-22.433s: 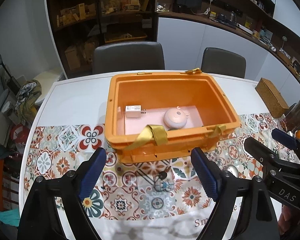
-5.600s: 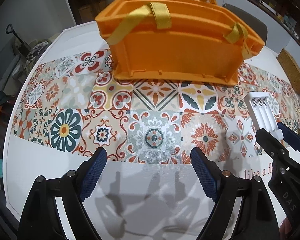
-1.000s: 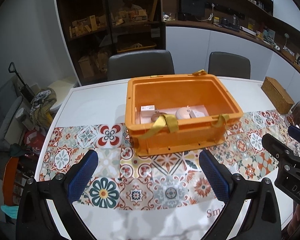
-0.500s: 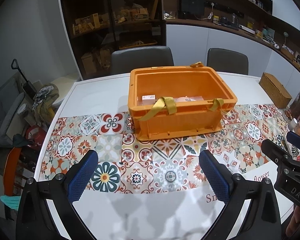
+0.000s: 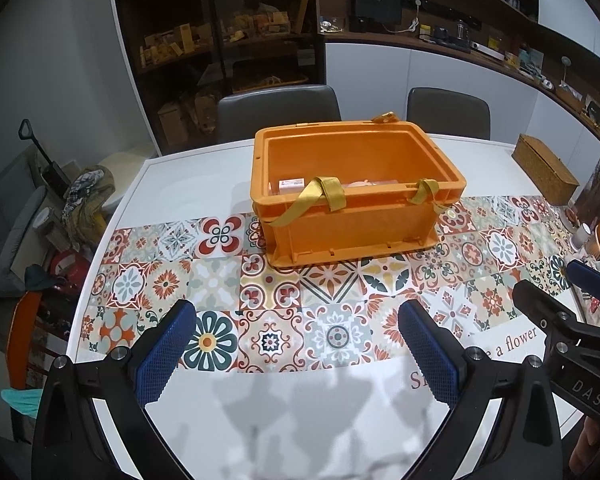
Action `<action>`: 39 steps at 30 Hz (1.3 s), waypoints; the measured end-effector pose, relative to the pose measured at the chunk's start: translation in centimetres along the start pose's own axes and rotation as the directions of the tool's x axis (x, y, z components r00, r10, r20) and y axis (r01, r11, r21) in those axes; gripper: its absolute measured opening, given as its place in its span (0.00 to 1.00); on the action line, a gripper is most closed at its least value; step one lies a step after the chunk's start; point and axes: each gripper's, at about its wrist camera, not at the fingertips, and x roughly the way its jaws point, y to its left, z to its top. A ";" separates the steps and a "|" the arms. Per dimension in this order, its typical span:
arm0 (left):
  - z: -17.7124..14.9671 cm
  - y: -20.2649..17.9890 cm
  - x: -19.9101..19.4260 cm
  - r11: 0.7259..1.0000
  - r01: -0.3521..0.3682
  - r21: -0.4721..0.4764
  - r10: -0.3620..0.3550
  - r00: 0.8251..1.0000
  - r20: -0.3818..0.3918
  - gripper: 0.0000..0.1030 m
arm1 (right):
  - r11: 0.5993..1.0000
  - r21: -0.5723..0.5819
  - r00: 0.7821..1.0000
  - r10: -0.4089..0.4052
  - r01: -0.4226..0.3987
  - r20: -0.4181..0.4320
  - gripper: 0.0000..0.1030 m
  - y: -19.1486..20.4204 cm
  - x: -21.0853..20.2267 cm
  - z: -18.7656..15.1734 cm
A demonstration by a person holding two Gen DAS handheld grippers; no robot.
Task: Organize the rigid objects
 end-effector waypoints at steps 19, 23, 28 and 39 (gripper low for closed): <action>0.1 -0.1 -0.2 1.000 0.021 0.002 -0.021 1.000 0.000 1.00 | 1.000 0.006 1.000 0.000 0.000 0.004 0.79 0.0 -0.2 0.1; 0.1 -0.1 -0.2 1.000 0.026 0.005 -0.026 1.000 -0.002 1.00 | 1.000 0.003 1.000 -0.001 0.001 0.005 0.79 0.1 -0.2 0.1; 0.1 -0.1 -0.3 1.000 0.029 0.005 -0.029 1.000 -0.004 1.00 | 1.000 0.004 1.000 0.000 0.000 0.006 0.79 0.0 -0.3 0.1; 0.0 -0.2 -0.5 0.999 0.036 0.003 -0.036 0.999 -0.007 1.00 | 1.000 0.001 1.000 0.002 -0.002 0.002 0.79 -0.1 -0.4 0.1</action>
